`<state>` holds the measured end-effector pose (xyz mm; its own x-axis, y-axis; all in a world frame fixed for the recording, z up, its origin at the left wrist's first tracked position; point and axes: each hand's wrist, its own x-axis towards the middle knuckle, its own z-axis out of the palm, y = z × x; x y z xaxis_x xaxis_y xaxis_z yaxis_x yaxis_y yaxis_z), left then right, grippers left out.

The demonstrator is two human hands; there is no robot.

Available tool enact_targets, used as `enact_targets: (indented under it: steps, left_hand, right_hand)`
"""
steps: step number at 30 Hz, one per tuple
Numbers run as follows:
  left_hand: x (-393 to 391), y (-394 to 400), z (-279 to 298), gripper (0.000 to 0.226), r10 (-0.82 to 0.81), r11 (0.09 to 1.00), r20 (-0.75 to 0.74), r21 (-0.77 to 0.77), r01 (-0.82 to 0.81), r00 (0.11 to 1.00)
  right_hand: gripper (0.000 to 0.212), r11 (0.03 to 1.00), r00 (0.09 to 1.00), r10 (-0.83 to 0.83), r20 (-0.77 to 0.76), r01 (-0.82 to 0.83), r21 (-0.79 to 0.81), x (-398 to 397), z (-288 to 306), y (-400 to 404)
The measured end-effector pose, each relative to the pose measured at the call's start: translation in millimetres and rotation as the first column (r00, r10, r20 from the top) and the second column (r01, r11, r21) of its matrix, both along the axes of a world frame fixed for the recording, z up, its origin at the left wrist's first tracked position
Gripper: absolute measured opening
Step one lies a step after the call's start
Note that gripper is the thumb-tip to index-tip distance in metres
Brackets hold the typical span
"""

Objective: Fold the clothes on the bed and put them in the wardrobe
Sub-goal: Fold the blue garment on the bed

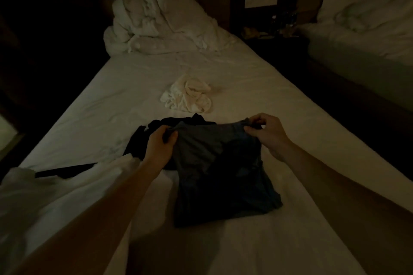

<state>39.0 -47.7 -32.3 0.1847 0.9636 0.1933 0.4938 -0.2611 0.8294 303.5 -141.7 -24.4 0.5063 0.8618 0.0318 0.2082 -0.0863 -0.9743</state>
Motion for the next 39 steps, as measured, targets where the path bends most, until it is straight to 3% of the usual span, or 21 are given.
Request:
enact_targets:
  steps: [6,9,12,16,23,32,39]
  left_hand:
    - [-32,-70,44,0.019,0.068,0.998,0.219,-0.031,-0.063,0.973]
    - [-45,-104,64,0.009,0.083,0.997,0.322,-0.032,-0.077,0.943]
    - [-57,-140,84,0.002,0.051,0.998,0.431,-0.053,-0.032,0.901]
    - [-73,-181,109,0.02,0.013,0.994,0.54,-0.097,0.047,0.842]
    - [-106,-237,151,0.007,-0.049,0.991,0.577,-0.071,0.11,0.815]
    - [-176,-290,216,0.01,-0.139,0.988,0.619,0.031,0.153,0.773]
    - [-255,-298,230,0.013,-0.012,1.0,0.642,0.001,0.016,0.766]
  right_hand:
    - [0.014,0.994,0.986,0.013,-0.163,0.006,0.113,-16,53,-84]
    - [0.018,0.981,0.978,0.064,-0.199,-0.025,0.193,-28,77,-128]
    - [0.018,0.972,0.985,0.087,-0.148,-0.052,0.228,-39,101,-167]
    - [0.03,0.974,0.995,0.096,0.003,-0.095,0.205,-52,131,-205]
    - [0.018,0.963,0.952,0.116,0.284,-0.178,0.203,-95,168,-251]
    - [0.015,0.907,0.954,0.271,0.124,-0.297,0.297,-139,202,-278]
    - [0.014,0.836,0.891,0.451,0.045,-0.439,0.33,-199,217,-274]
